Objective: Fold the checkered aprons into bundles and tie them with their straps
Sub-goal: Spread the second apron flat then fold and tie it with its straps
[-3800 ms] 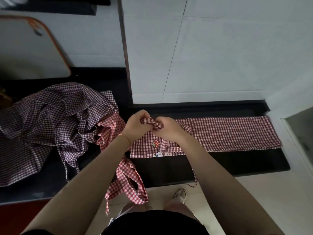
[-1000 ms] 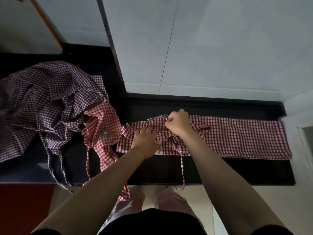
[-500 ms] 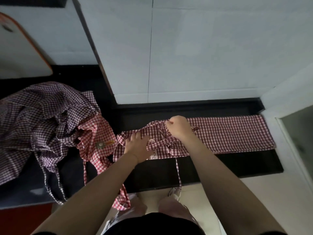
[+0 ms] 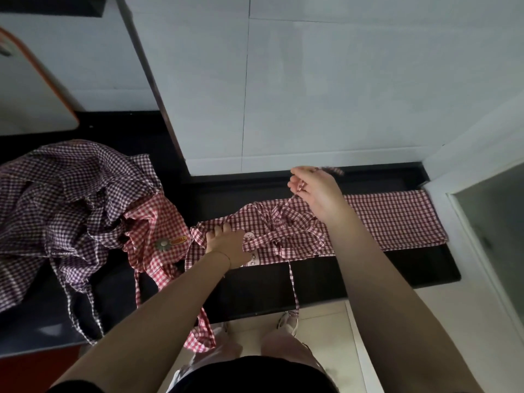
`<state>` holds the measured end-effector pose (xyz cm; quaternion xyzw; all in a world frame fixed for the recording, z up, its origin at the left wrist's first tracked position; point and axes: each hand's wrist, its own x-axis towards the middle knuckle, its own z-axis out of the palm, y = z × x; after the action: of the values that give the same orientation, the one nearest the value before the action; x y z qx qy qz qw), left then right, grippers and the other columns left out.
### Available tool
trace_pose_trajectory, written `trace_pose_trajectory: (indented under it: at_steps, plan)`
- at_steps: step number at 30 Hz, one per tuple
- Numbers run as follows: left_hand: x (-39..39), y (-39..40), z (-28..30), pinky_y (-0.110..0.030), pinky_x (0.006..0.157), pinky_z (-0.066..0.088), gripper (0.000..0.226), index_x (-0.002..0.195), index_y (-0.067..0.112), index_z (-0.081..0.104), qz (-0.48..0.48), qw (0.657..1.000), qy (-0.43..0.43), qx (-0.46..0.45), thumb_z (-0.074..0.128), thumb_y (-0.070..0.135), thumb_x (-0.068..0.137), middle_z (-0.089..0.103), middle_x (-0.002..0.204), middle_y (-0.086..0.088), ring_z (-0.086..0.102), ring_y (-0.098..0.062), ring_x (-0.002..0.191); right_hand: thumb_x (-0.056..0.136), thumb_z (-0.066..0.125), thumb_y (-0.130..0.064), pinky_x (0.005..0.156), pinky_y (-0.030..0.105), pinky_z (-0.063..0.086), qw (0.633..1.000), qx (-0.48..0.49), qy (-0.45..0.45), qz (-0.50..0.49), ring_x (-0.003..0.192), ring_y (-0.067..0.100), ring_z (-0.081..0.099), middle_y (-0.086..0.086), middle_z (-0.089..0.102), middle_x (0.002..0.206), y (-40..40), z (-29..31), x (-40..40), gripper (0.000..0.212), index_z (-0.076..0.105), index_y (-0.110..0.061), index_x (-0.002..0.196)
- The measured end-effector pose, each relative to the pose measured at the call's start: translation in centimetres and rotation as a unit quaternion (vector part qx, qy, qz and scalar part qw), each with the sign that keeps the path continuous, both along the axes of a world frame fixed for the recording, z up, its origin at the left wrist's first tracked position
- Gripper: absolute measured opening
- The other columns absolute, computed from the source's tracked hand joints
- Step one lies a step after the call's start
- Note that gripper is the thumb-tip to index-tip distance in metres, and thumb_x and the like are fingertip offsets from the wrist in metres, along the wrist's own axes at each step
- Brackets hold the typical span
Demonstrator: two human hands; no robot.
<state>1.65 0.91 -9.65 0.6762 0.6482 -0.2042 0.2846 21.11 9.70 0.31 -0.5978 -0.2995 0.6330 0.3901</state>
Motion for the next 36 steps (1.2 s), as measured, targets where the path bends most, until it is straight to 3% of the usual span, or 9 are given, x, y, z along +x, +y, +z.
trace_pose_trajectory:
  at_steps: [4, 6, 9, 13, 17, 21, 28, 33, 36]
  plan:
    - [2.8, 0.3, 0.8, -0.043, 0.111, 0.034, 0.048, 0.124, 0.023, 0.054, 0.021, 0.988, -0.066, 0.139, 0.057, 0.054, 0.088, 0.052, 0.128, -0.001, 0.046, -0.022, 0.123, 0.091, 0.066, -0.023, 0.069, 0.025, 0.050, 0.960, 0.024, -0.263, 0.092, 0.072, 0.010, 0.058, -0.001, 0.064, 0.083, 0.1, 0.9, 2.1, 0.010, 0.072, -0.014, 0.092]
    - [4.5, 0.3, 1.2, -0.037, 0.102, 0.043, 0.028, 0.106, 0.022, 0.060, 0.026, 0.963, -0.152, 0.222, 0.057, 0.045, 0.091, 0.058, 0.108, 0.005, 0.053, -0.015, 0.104, 0.091, 0.066, -0.017, 0.053, 0.025, 0.045, 0.962, -0.007, -0.253, 0.102, 0.058, 0.012, 0.054, 0.004, 0.062, 0.071, -0.1, 0.8, 2.9, 0.011, 0.072, -0.009, 0.095]
    - [7.6, 0.7, 1.7, -0.034, 0.089, 0.051, 0.015, 0.101, 0.017, 0.063, -0.082, 0.933, -0.240, 0.255, 0.054, 0.029, 0.096, 0.058, 0.099, 0.004, 0.056, -0.015, 0.095, 0.093, 0.067, -0.016, 0.061, 0.028, 0.057, 0.979, -0.023, -0.182, 0.090, 0.062, 0.017, 0.066, 0.009, 0.072, 0.080, 0.1, 0.4, 3.2, 0.014, 0.071, -0.007, 0.103]
    - [11.7, 2.4, 1.7, -0.047, 0.116, 0.031, 0.072, 0.151, 0.020, 0.028, -0.156, 0.961, -0.155, 0.169, 0.064, 0.035, 0.090, 0.024, 0.159, -0.008, 0.024, -0.029, 0.147, 0.095, 0.067, -0.020, 0.078, 0.034, 0.062, 0.988, -0.015, -0.115, 0.105, 0.079, 0.021, 0.074, 0.011, 0.076, 0.095, 1.0, -0.6, 3.0, 0.017, 0.071, -0.010, 0.108]
    - [13.8, 4.3, 0.8, -0.053, 0.118, 0.023, 0.113, 0.158, 0.017, 0.000, -0.112, 0.989, -0.049, 0.082, 0.073, 0.055, 0.080, 0.010, 0.164, -0.015, 0.011, -0.036, 0.151, 0.095, 0.066, -0.020, 0.078, 0.034, 0.061, 0.983, -0.026, -0.126, 0.128, 0.082, 0.022, 0.074, 0.009, 0.075, 0.095, 1.7, -1.7, 3.1, 0.018, 0.069, -0.010, 0.110]
    - [15.4, 4.7, -0.9, -0.047, 0.108, 0.038, 0.084, 0.149, 0.013, 0.021, -0.036, 0.994, -0.048, 0.087, 0.074, 0.028, 0.085, 0.046, 0.141, -0.012, 0.044, -0.030, 0.131, 0.096, 0.065, -0.018, 0.080, 0.035, 0.060, 0.981, -0.048, -0.118, 0.145, 0.079, 0.020, 0.073, 0.009, 0.074, 0.094, 2.4, -3.2, 4.0, 0.017, 0.069, -0.008, 0.109]
    - [14.0, 4.2, -1.6, -0.041, 0.105, 0.039, 0.027, 0.122, 0.023, 0.061, 0.001, 0.982, -0.163, 0.091, 0.059, 0.025, 0.095, 0.052, 0.120, -0.002, 0.050, -0.022, 0.115, 0.095, 0.066, -0.018, 0.083, 0.033, 0.061, 0.985, -0.035, -0.113, 0.129, 0.090, 0.016, 0.074, 0.002, 0.073, 0.105, 2.3, -4.3, 4.9, 0.015, 0.066, -0.014, 0.110]
    - [10.2, 3.1, 2.3, -0.021, 0.087, 0.047, 0.022, 0.103, 0.025, 0.071, 0.106, 0.909, -0.388, 0.105, 0.072, 0.012, 0.086, 0.061, 0.102, 0.011, 0.057, -0.007, 0.096, 0.098, 0.060, -0.014, 0.080, 0.033, 0.062, 0.988, -0.037, -0.140, 0.054, 0.085, 0.014, 0.075, 0.003, 0.072, 0.104, 2.2, -4.7, 5.2, 0.013, 0.064, -0.016, 0.111]
    - [6.9, 2.6, 4.6, -0.024, 0.079, 0.052, 0.016, 0.092, 0.020, 0.071, 0.336, 0.780, -0.524, 0.067, 0.065, 0.006, 0.091, 0.071, 0.093, 0.003, 0.065, -0.014, 0.088, 0.099, 0.057, -0.014, 0.083, 0.038, 0.061, 0.995, -0.062, -0.082, -0.018, 0.090, 0.021, 0.074, 0.008, 0.072, 0.103, 1.7, -4.7, 5.5, 0.018, 0.063, -0.010, 0.116]
